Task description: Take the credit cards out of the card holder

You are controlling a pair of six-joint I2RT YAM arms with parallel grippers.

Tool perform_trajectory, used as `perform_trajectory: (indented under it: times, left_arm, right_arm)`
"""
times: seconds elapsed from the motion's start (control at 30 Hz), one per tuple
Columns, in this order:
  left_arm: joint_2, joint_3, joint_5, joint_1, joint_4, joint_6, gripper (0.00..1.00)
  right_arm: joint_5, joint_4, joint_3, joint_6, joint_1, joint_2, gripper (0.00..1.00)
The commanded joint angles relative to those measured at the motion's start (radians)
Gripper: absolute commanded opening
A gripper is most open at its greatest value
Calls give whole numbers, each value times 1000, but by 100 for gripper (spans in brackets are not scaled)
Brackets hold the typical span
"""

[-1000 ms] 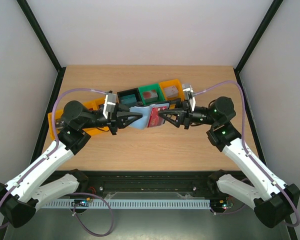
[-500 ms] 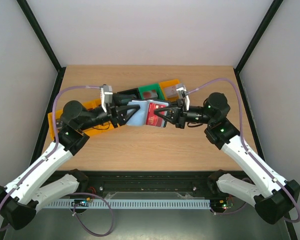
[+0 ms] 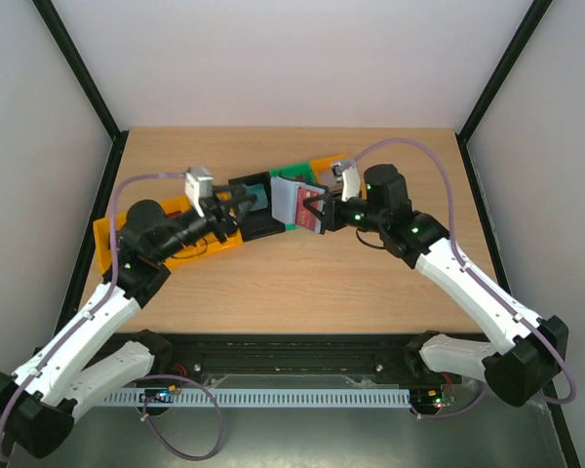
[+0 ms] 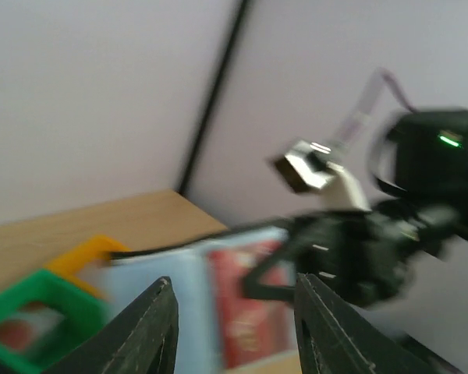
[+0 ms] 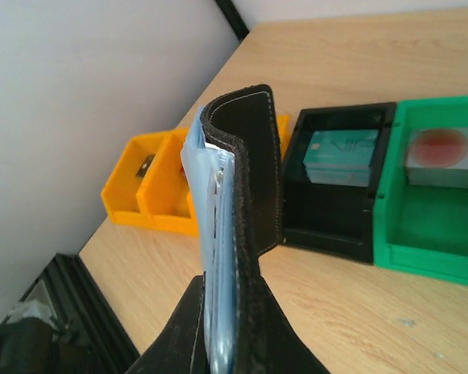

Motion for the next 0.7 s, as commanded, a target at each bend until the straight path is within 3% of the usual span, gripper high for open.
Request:
perform_trajectory:
  times: [0.0,0.4,0.67]
  left_arm:
    - [16,-7,165,-147,10,16,43]
    - [87,-55,108,-179,56,-195,45]
    - [109,-63,118,-173,69,-243,39]
  right_arm:
    - [-30,45,52,-31,60,10,2]
    - [-306,256,0,40,67,-16,2]
    - [-412,414,-62,103,68,-45,2]
